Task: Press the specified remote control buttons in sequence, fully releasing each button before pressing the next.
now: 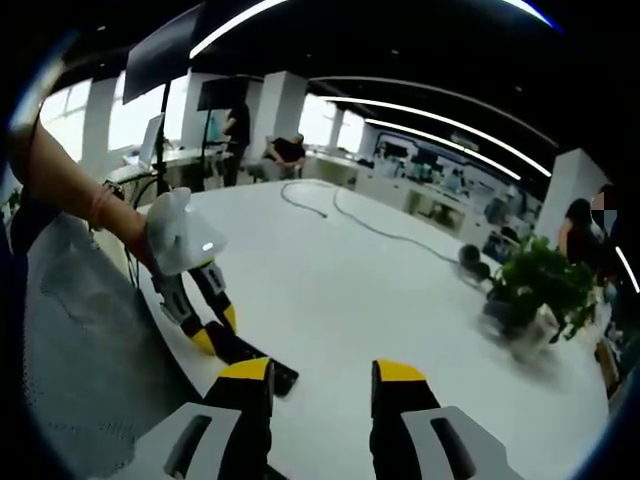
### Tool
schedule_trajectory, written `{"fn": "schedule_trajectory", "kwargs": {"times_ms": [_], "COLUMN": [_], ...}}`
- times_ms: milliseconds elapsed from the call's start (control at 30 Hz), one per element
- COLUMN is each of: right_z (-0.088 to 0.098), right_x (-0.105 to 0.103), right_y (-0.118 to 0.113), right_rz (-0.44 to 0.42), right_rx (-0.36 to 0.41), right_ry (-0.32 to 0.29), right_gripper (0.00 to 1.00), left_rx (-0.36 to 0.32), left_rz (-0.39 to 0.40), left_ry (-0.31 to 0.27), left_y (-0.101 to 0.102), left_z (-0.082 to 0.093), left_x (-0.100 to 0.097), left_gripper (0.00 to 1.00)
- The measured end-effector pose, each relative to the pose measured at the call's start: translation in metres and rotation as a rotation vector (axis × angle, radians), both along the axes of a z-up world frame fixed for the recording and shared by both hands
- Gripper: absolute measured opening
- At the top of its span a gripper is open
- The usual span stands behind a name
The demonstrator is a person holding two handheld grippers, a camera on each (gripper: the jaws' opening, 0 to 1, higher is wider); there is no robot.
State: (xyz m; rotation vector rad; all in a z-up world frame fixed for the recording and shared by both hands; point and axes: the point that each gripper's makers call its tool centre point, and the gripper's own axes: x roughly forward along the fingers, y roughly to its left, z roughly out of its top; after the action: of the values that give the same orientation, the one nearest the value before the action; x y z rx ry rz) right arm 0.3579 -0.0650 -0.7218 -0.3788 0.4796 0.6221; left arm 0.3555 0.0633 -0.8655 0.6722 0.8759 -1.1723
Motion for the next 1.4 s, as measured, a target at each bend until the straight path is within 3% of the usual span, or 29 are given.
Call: {"fn": "schedule_trajectory", "kwargs": {"times_ms": [367,1000,1400], "right_z": [0.005,-0.005,-0.021], "right_x": [0.000,-0.004,-0.014], "right_y": [0.000,0.006,0.015], "right_rz": [-0.001,0.041,0.097], "right_rx": [0.016,-0.018,-0.022], "right_ry": [-0.019,0.023,0.122], "right_gripper": [0.35,0.34,0.31], "left_rx": [0.019,0.003,-0.038], "left_rz": [-0.011,0.001,-0.066], "left_ry": [0.004,-0.002,-0.008], "left_y": [0.000,0.000,0.000], "left_z": [0.000,0.001,0.001], "left_x": [-0.009,-0.020,-0.022], "left_gripper": [0.25,0.25,0.25]}}
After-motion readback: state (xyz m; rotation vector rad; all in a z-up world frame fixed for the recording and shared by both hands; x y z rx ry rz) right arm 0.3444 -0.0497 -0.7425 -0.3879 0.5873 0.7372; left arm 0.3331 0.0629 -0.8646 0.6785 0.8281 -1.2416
